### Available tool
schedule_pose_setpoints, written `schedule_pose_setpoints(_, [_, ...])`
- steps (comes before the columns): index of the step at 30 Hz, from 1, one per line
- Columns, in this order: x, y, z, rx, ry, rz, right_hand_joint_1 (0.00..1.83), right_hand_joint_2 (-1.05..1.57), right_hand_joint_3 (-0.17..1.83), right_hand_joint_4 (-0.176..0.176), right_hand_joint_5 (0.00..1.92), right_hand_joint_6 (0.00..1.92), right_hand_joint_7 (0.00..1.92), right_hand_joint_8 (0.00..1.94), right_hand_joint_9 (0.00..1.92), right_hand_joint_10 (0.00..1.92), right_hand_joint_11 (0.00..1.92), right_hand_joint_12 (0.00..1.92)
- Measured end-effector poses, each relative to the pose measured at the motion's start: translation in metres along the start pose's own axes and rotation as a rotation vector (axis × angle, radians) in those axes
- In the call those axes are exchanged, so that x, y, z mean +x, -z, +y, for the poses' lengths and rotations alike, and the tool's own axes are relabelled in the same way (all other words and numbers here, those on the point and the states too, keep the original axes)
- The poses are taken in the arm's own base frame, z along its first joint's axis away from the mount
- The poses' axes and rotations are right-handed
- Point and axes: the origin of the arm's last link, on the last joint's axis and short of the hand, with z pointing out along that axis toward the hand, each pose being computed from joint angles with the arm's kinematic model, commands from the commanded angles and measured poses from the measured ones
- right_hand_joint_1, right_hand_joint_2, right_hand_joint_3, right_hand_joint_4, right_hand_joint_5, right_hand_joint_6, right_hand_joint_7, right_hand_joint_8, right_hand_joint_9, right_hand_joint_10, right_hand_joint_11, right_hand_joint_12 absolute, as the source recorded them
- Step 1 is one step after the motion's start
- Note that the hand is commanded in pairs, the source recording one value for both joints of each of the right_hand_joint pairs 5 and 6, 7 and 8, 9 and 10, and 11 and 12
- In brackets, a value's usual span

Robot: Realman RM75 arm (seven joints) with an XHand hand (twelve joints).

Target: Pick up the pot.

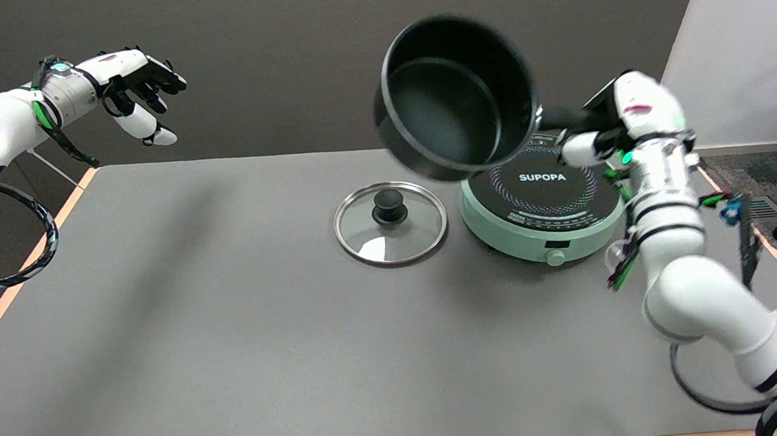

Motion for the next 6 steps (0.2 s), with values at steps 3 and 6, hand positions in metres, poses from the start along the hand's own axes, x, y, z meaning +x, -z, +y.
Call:
schedule_pose_setpoints(3, [0.013, -0.012, 0.008, -0.024, -0.011, 0.024, 1.18, 0.61, 1.83, -0.119, 1.62, 1.62, 1.62, 1.62, 1.62, 1.62, 1.62, 1.62])
schedule_pose_setpoints(6, [0.028, -0.023, 0.018, -0.052, -0.027, 0.052, 1.18, 0.6, 1.83, -0.12, 1.62, 1.62, 1.62, 1.62, 1.62, 1.62, 1.62, 1.62])
